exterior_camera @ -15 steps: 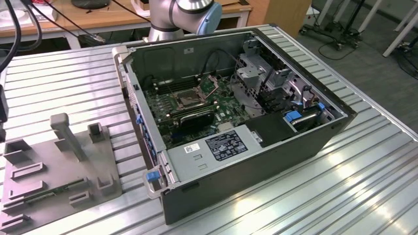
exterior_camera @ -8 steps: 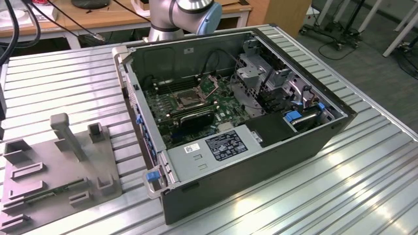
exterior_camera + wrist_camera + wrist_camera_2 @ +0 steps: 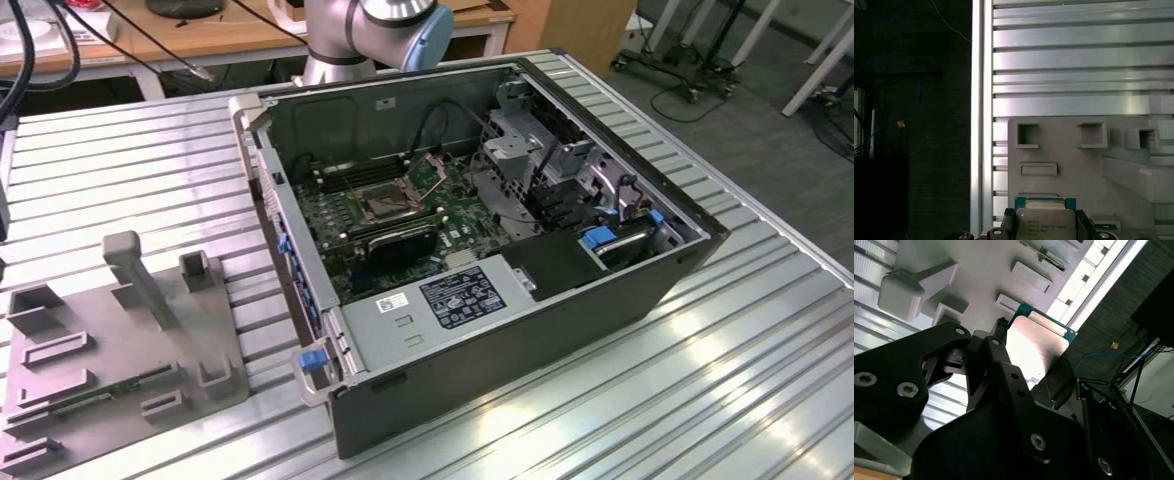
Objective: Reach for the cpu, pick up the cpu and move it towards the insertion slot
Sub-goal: 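Pick up the cpu and move it towards the insertion slot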
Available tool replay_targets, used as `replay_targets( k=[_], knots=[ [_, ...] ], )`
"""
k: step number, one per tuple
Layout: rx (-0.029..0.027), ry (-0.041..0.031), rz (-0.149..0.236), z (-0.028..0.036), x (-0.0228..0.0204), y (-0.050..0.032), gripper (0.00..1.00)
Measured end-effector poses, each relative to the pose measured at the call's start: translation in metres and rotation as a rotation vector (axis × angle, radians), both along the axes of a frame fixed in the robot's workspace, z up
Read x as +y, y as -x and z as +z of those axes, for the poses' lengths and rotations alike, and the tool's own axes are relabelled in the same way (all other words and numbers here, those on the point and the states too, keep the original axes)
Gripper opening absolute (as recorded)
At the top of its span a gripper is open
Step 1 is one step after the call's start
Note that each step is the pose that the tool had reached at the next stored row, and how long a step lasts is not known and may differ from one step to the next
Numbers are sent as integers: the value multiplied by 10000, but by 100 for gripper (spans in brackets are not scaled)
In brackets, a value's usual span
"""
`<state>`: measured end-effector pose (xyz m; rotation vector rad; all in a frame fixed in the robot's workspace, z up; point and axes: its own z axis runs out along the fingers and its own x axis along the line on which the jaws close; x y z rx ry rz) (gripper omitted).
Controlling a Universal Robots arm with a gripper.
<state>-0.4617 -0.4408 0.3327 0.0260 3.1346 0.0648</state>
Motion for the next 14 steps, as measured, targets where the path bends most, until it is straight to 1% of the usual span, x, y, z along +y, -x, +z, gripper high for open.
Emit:
replay_targets(
  k=[14],
  knots=[
    [-1, 0, 0, 121, 0, 0, 55]
  ],
)
